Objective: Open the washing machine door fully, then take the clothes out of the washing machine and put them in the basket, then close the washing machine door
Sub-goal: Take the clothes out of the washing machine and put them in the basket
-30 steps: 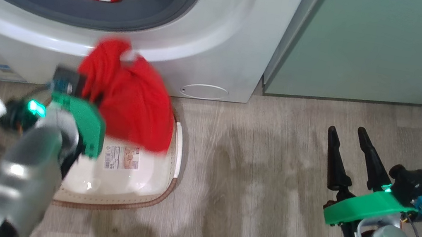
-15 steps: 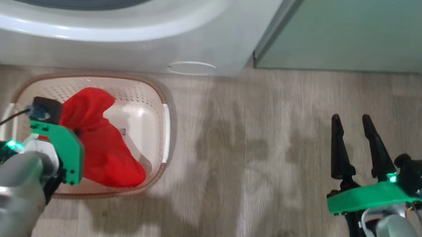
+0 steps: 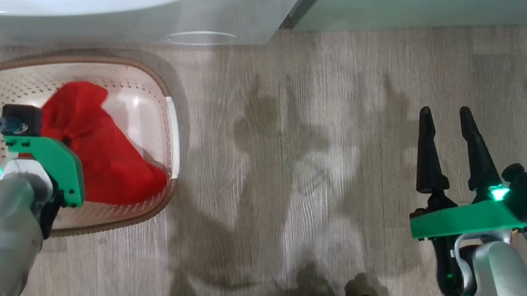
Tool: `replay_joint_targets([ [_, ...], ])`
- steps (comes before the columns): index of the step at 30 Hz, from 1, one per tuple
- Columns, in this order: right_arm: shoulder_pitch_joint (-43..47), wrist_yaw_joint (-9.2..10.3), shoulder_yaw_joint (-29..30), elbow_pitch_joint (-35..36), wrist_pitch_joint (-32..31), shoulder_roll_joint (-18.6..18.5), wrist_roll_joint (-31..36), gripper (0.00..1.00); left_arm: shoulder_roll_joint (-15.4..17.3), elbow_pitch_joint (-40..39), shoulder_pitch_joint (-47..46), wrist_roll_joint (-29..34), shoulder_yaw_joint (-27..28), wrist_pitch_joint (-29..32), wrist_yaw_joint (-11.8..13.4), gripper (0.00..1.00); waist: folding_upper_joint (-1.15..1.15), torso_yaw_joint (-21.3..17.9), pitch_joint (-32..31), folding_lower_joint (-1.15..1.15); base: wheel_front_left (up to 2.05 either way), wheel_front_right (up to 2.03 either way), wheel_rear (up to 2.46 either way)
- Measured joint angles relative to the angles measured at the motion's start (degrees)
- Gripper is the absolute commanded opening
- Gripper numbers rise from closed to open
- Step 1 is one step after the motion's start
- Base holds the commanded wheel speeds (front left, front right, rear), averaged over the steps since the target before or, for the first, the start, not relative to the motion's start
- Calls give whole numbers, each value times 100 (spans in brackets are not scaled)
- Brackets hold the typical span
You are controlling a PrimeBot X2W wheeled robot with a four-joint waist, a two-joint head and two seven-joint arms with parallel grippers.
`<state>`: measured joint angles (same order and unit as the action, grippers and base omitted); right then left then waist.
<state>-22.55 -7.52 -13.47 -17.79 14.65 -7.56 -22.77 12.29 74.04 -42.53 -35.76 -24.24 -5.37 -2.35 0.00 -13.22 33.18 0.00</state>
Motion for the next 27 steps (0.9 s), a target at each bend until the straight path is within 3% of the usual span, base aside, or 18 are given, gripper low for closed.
replay_joint_targets([
  [1, 1, 0, 7, 0, 0, 0, 0, 100, -1, -1, -3, -33, 35, -51, 27, 47, 0, -14, 33, 0, 0, 0, 0],
  [2, 2, 0, 13, 0, 0, 0, 0, 100, -1, 3, -2, -56, 56, -83, 42, 80, 0, -24, 48, 0, 0, 0, 0],
  [3, 2, 0, 25, -4, 0, 0, 1, 100, -4, 7, -1, -64, 57, -123, 41, 100, 0, -22, 42, 0, 0, 0, 0],
  [9, 5, 0, 25, -19, 0, 0, 10, 100, -7, 10, 28, -64, 70, -653, 109, 100, 0, 87, -217, 0, 0, 0, 0],
  [14, 47, 0, -5, -64, 0, -12, 10, 100, -2, -94, 172, -45, 104, -877, -48, 100, 0, 241, -609, 0, 0, 0, 0],
  [19, 77, 0, -3, -81, 0, -15, 10, 100, 131, -861, 459, 59, 369, -882, -75, 100, 0, 364, -979, 0, 0, 0, 0],
  [27, 676, 0, 57, -223, 0, -7, 52, 100, 214, -2371, 1662, 728, 1463, -910, -221, 100, 0, 626, -1930, 0, 0, 0, 0],
])
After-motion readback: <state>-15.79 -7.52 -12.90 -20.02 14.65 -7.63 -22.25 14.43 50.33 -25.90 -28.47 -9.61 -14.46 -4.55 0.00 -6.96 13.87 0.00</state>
